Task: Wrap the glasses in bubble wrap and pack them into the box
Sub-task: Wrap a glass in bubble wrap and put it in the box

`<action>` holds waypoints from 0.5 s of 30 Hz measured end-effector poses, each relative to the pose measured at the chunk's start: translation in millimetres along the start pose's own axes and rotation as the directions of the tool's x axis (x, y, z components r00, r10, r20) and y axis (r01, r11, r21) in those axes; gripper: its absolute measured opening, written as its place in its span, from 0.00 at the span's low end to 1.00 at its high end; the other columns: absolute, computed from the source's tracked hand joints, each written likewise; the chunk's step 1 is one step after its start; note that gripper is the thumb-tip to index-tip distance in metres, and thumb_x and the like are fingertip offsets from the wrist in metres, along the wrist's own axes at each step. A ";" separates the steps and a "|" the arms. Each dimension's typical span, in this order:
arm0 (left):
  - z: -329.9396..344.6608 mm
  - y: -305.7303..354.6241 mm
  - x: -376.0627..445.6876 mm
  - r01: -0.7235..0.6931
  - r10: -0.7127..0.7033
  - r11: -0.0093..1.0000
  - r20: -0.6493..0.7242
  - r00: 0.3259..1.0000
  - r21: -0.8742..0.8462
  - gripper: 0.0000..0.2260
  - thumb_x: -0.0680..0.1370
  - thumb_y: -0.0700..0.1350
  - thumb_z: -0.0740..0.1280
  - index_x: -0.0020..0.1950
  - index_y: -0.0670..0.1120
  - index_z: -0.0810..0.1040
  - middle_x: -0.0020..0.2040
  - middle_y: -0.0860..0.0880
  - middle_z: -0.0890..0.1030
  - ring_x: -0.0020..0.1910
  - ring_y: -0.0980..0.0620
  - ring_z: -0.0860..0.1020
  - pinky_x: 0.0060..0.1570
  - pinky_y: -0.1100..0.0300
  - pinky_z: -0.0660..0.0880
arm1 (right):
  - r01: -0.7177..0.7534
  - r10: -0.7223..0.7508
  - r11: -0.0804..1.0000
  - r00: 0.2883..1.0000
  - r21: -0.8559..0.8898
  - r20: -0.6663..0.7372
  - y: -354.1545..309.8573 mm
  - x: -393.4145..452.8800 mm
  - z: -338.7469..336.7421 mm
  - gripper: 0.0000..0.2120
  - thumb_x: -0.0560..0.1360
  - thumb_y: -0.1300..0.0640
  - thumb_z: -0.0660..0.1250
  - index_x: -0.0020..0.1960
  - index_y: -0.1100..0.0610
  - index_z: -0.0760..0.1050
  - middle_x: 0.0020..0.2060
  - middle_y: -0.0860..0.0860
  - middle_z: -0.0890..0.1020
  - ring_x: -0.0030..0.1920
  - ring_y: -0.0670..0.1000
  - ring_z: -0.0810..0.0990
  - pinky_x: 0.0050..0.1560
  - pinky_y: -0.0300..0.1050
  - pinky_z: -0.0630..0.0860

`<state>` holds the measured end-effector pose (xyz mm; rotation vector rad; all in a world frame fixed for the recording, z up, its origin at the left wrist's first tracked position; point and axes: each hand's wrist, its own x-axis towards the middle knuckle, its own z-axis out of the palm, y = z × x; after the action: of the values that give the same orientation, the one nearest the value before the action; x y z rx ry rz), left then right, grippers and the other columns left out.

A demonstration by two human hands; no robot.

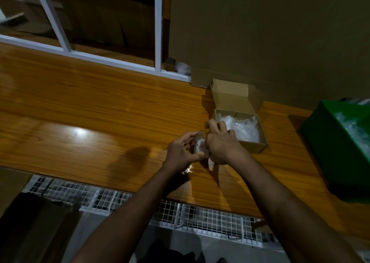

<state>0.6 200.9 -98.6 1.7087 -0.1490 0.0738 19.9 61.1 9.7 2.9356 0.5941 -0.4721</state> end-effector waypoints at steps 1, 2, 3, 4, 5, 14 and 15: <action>0.2 -0.1 0.3 0.002 -0.002 1.000 -0.004 1.000 -0.004 0.31 0.63 0.47 0.82 0.62 0.61 0.75 0.60 0.58 0.80 0.62 0.58 0.79 0.61 0.53 0.79 | -0.011 0.011 1.000 1.000 0.022 0.007 1.0 1.6 1.4 0.13 0.74 0.49 0.74 0.57 0.50 0.80 0.72 0.51 0.55 0.71 0.58 0.56 0.69 0.61 0.65; 0.6 -1.7 0.5 0.006 -0.006 1.000 -0.006 1.000 -0.012 0.31 0.63 0.46 0.83 0.63 0.59 0.75 0.60 0.56 0.80 0.62 0.57 0.79 0.61 0.51 0.79 | -0.022 0.021 0.999 1.000 0.037 0.020 3.1 2.8 3.1 0.14 0.73 0.50 0.74 0.58 0.50 0.80 0.73 0.51 0.55 0.71 0.57 0.56 0.69 0.61 0.65; 0.5 -2.9 0.4 0.014 -0.015 1.000 -0.010 1.000 -0.024 0.32 0.63 0.46 0.83 0.63 0.57 0.76 0.61 0.54 0.81 0.62 0.55 0.79 0.61 0.49 0.79 | -0.026 0.025 0.999 0.999 0.038 0.036 5.5 2.6 3.5 0.15 0.73 0.51 0.75 0.58 0.50 0.80 0.74 0.51 0.54 0.72 0.58 0.56 0.70 0.62 0.65; 0.2 -3.6 0.1 0.025 -0.025 0.999 -0.013 1.000 -0.035 0.32 0.62 0.46 0.84 0.63 0.57 0.76 0.61 0.53 0.81 0.62 0.54 0.79 0.61 0.48 0.79 | -0.021 0.019 0.999 0.998 0.032 0.053 7.9 1.7 3.7 0.15 0.73 0.51 0.75 0.59 0.50 0.80 0.75 0.51 0.53 0.73 0.58 0.55 0.70 0.62 0.66; -0.2 -4.0 -0.2 0.032 -0.033 0.999 -0.015 0.999 -0.041 0.32 0.62 0.46 0.84 0.62 0.59 0.76 0.62 0.53 0.81 0.62 0.54 0.80 0.61 0.48 0.79 | -0.004 0.003 1.000 0.998 0.018 0.062 10.5 -0.2 3.2 0.15 0.73 0.51 0.74 0.59 0.50 0.81 0.77 0.50 0.51 0.74 0.58 0.54 0.70 0.61 0.66; 1.5 -7.1 6.5 0.075 -0.074 0.997 0.023 0.997 -0.028 0.33 0.63 0.43 0.84 0.65 0.53 0.76 0.63 0.52 0.81 0.63 0.55 0.79 0.63 0.50 0.78 | 0.029 -0.026 0.999 0.997 0.040 -0.072 26.1 -8.9 -4.2 0.14 0.71 0.49 0.76 0.56 0.45 0.82 0.79 0.48 0.48 0.76 0.58 0.52 0.69 0.60 0.68; 1.8 -7.0 7.0 0.070 -0.069 0.997 0.027 0.997 -0.021 0.33 0.63 0.42 0.84 0.65 0.54 0.76 0.62 0.53 0.81 0.63 0.56 0.79 0.62 0.51 0.78 | 0.034 -0.030 0.997 0.998 0.070 -0.056 25.8 -7.7 -0.6 0.12 0.72 0.50 0.76 0.55 0.46 0.83 0.79 0.48 0.49 0.76 0.58 0.52 0.69 0.60 0.68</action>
<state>8.4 199.6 -104.9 1.6917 -0.1094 -0.0014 23.6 34.8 14.0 3.0192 0.6445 -0.4259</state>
